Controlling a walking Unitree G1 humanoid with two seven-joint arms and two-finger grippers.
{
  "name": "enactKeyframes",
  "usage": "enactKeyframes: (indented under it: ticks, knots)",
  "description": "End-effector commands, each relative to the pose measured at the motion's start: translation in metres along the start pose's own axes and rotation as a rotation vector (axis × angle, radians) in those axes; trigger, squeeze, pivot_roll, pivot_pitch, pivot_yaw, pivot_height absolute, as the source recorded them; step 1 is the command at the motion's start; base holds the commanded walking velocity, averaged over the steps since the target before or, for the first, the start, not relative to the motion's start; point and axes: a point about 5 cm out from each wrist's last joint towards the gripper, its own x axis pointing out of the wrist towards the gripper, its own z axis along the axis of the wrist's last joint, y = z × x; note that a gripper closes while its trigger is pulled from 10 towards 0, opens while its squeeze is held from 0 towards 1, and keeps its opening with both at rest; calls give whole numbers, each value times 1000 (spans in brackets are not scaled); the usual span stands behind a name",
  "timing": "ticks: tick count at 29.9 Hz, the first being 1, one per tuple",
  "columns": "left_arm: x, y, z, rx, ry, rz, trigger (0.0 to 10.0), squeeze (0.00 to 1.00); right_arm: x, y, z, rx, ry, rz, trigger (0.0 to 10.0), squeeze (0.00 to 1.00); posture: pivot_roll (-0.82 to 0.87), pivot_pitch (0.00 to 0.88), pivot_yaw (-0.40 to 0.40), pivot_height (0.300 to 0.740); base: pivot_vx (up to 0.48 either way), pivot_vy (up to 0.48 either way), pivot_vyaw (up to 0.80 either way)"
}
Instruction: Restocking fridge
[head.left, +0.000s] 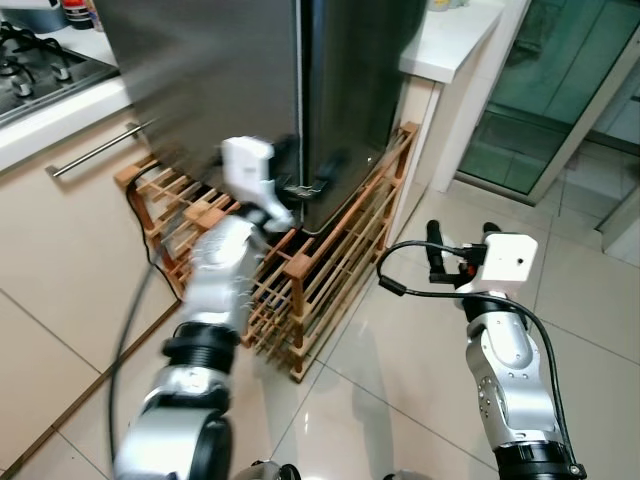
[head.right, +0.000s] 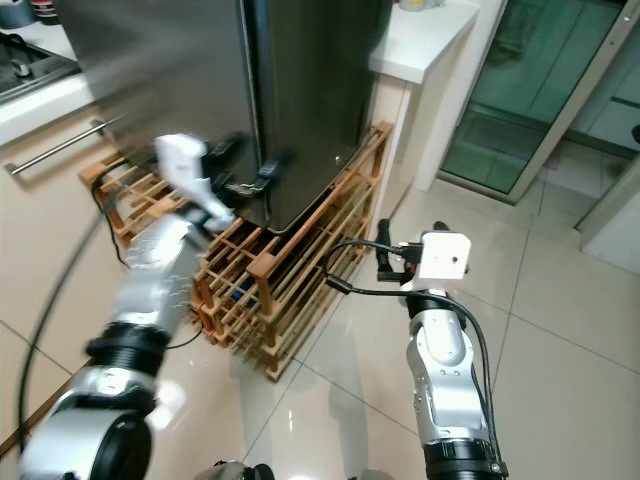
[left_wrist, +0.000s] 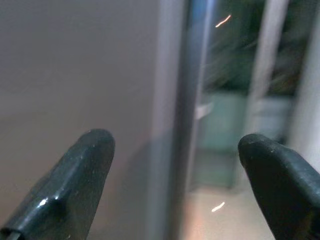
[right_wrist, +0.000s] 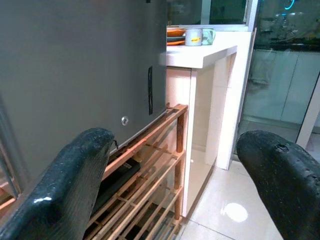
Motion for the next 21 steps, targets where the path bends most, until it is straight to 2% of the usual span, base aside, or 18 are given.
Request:
enactKeyframes:
  ticks: [1,3,4,5,6,8,10,13,14,15,16,17,19,21]
  knots:
    - [-14,-1,-2,45,33,28,10000,0,-2,-1,2,-2,-20,-11,10000,0,-21,0,13,740,0,0,0]
    - [-38,5,-4,68,49,82,10000,0,-5,-1,5,-17,-42,-18,10000,0,-22,0,19,740,0,0,0]
    - [-45,6,-3,77,52,103,10000,0,-6,-2,6,-23,-50,-23,10000,0,-23,0,20,740,0,0,0]
    - [-72,13,1,70,54,182,10000,0,-19,-7,14,-52,-90,-20,10000,0,-21,0,16,740,0,0,0]
    - [-72,13,1,70,54,182,10000,0,-19,-7,14,-52,-90,-20,10000,0,-21,0,16,740,0,0,0]
    - [-99,14,5,80,87,245,10000,0,-35,-15,20,-91,-105,-19,10000,0,-19,0,5,740,0,0,0]
    - [-111,6,8,105,107,261,10000,0,-47,-22,20,-112,-90,-28,10000,0,-21,0,-9,740,0,0,0]
    - [-112,0,9,112,107,266,10000,0,-52,-25,21,-113,-79,-35,10000,0,-19,0,-16,740,0,0,0]
    - [-99,-13,16,119,82,267,10000,0,-55,-25,20,-115,-66,-21,10000,0,-17,0,-17,740,0,0,0]
    - [-99,-13,16,119,82,267,10000,0,-55,-25,20,-115,-66,-21,10000,0,-17,0,-17,740,0,0,0]
    - [-86,-23,19,115,60,225,10000,0,-51,-25,18,-108,-55,-22,10000,0,-11,0,-20,740,0,0,0]
    - [-80,-25,20,98,43,200,10000,0,-45,-24,16,-89,-48,-36,10000,0,-10,0,-26,740,480,0,0]
    - [-77,-27,23,83,37,186,10000,0,-42,-24,16,-75,-41,-45,10000,0,-10,0,-26,740,480,0,0]
    - [-68,-25,28,82,17,183,10000,0,-33,-15,19,-66,-51,-13,10000,0,-15,0,-24,740,480,0,0]
